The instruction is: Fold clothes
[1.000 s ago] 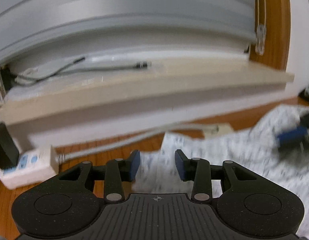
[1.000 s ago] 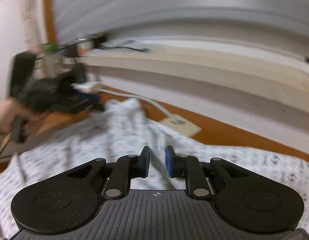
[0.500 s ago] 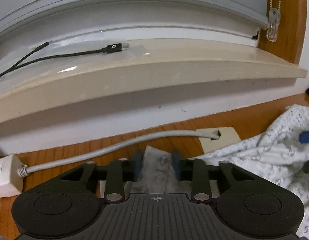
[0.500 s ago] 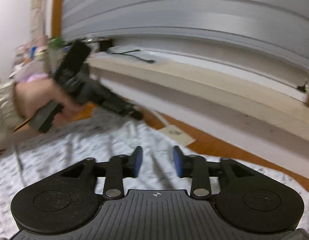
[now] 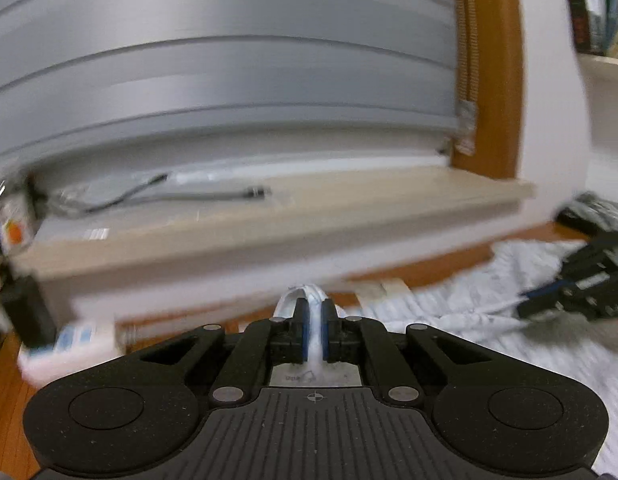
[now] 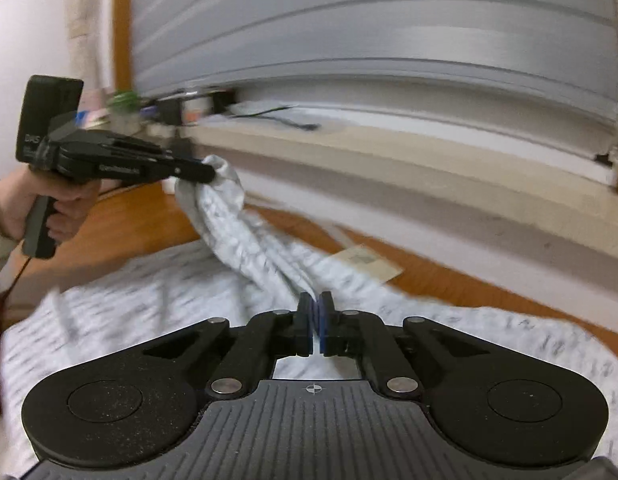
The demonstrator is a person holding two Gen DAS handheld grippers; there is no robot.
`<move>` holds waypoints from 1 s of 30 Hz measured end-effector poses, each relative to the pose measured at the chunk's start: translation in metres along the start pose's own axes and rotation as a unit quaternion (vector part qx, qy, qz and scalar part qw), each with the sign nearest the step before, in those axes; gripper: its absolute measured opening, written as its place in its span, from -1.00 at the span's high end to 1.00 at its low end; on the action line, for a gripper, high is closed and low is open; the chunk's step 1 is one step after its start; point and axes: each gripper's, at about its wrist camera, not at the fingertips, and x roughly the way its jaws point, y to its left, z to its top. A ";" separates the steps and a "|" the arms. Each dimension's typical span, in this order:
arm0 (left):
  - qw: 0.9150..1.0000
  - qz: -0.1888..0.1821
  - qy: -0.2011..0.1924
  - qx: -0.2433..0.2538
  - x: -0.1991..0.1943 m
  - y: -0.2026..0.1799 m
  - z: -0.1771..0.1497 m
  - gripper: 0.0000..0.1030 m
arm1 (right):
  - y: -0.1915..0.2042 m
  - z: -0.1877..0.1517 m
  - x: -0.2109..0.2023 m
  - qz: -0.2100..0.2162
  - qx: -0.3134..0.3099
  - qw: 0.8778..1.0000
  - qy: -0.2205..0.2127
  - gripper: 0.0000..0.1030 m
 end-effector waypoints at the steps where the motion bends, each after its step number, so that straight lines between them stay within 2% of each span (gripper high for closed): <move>1: 1.000 -0.005 0.007 -0.001 -0.012 -0.001 -0.009 0.86 | 0.005 -0.005 -0.004 0.008 -0.007 1.000 0.008 0.92; 4: 0.999 -0.002 0.033 -0.012 -0.032 0.001 -0.029 0.81 | 0.013 -0.016 -0.009 0.021 -0.017 0.999 0.027 0.86; 5: 0.999 0.000 0.038 -0.015 -0.037 0.003 -0.034 0.75 | 0.013 -0.018 -0.012 0.022 -0.016 0.999 0.025 0.78; 7: 0.999 0.007 0.043 -0.021 -0.043 0.009 -0.039 0.73 | 0.011 -0.018 -0.016 0.022 -0.011 1.000 0.020 0.59; 9: 0.999 0.015 0.044 -0.028 -0.047 0.015 -0.039 0.72 | 0.006 -0.018 -0.022 0.014 -0.005 1.000 0.009 0.29; 12: 0.998 0.008 0.039 -0.043 -0.042 0.016 -0.036 0.63 | -0.003 -0.019 -0.030 0.000 0.008 1.000 -0.005 0.22; 14: 0.998 0.003 0.036 -0.053 -0.039 0.017 -0.034 0.48 | -0.010 -0.022 -0.035 -0.019 0.014 1.000 -0.011 0.14; 19: 0.997 -0.010 0.033 -0.073 -0.026 0.016 -0.029 0.24 | -0.030 -0.035 -0.048 -0.102 0.019 0.995 -0.010 0.09; 24: 0.997 0.007 0.065 -0.046 0.005 0.004 -0.034 0.19 | -0.049 -0.049 -0.053 -0.173 0.014 0.985 0.006 0.04; 30: 0.995 0.017 0.099 -0.024 0.015 0.001 -0.051 0.16 | -0.067 -0.063 -0.051 -0.186 0.035 0.982 0.031 -0.01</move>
